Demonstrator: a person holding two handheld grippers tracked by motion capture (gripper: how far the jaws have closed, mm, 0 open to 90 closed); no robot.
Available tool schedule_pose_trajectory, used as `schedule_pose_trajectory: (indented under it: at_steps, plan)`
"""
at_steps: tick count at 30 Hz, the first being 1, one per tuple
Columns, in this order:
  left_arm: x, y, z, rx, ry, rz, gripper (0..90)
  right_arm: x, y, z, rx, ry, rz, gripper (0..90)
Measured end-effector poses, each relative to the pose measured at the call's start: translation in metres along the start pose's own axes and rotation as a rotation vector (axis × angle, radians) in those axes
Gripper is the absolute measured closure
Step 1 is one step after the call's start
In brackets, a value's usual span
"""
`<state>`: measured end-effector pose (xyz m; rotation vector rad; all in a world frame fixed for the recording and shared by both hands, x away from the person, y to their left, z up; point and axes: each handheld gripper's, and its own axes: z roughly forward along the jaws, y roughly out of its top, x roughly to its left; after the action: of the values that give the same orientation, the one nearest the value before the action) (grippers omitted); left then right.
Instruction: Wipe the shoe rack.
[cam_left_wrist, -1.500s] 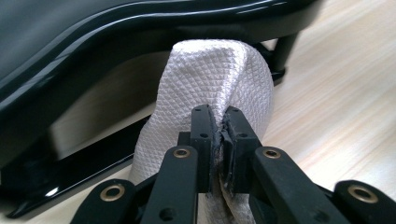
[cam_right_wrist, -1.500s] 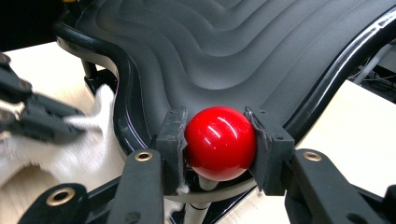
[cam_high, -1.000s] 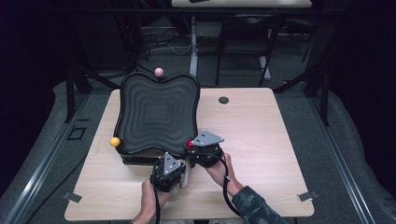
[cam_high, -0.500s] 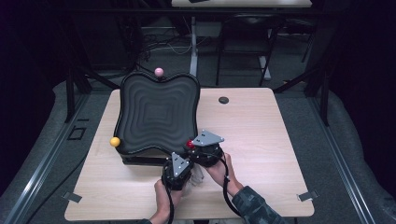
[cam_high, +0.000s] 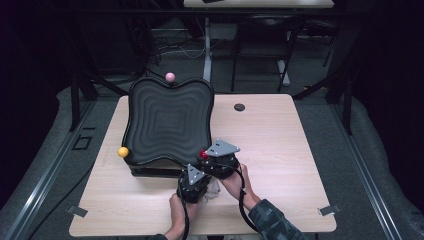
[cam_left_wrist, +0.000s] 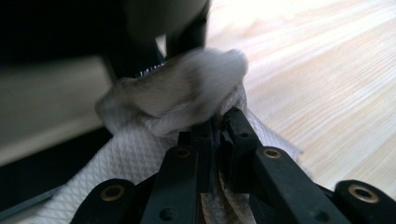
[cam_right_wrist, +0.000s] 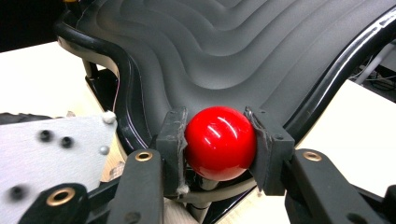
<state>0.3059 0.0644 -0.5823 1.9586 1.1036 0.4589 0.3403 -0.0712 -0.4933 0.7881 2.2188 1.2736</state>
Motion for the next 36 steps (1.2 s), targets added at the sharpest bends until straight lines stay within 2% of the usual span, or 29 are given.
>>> schedule_pose_trajectory:
  at_steps: [4,9,11,14,18,20,26,27,29,36]
  plan:
    - [0.002,-0.001,-0.002,0.009,0.002,-0.004,83.6,0.000,0.000,0.000,0.000,-0.001,-0.001,60.3]
    - [-0.002,0.005,-0.016,-0.076,0.029,0.025,83.5,0.000,0.000,0.000,0.002,0.000,-0.003,60.3]
    - [-0.004,0.008,-0.021,-0.110,0.030,0.024,83.5,0.000,0.000,0.000,0.002,-0.002,-0.004,60.4]
    - [-0.005,0.011,-0.024,-0.140,0.038,0.036,83.5,0.000,0.000,0.000,0.000,-0.001,0.000,60.3]
    - [-0.003,0.009,-0.020,-0.126,0.029,0.029,83.6,0.000,0.000,0.000,0.001,-0.001,-0.001,60.3]
    - [-0.002,0.007,-0.016,-0.094,0.024,0.035,83.6,0.000,0.000,0.000,0.001,0.000,-0.002,60.3]
    - [0.005,-0.003,-0.002,0.001,-0.006,-0.008,83.6,0.000,0.000,0.000,0.002,0.001,-0.002,60.3]
    - [0.007,-0.004,-0.001,-0.001,-0.011,-0.023,83.6,0.000,0.000,0.000,0.001,0.000,-0.001,60.3]
    - [0.006,-0.003,-0.002,0.009,-0.005,-0.013,83.5,0.000,0.000,0.000,0.001,0.001,0.000,60.3]
    - [0.007,-0.005,-0.012,-0.048,0.049,-0.025,83.0,0.000,0.000,0.000,0.000,0.001,-0.001,60.3]
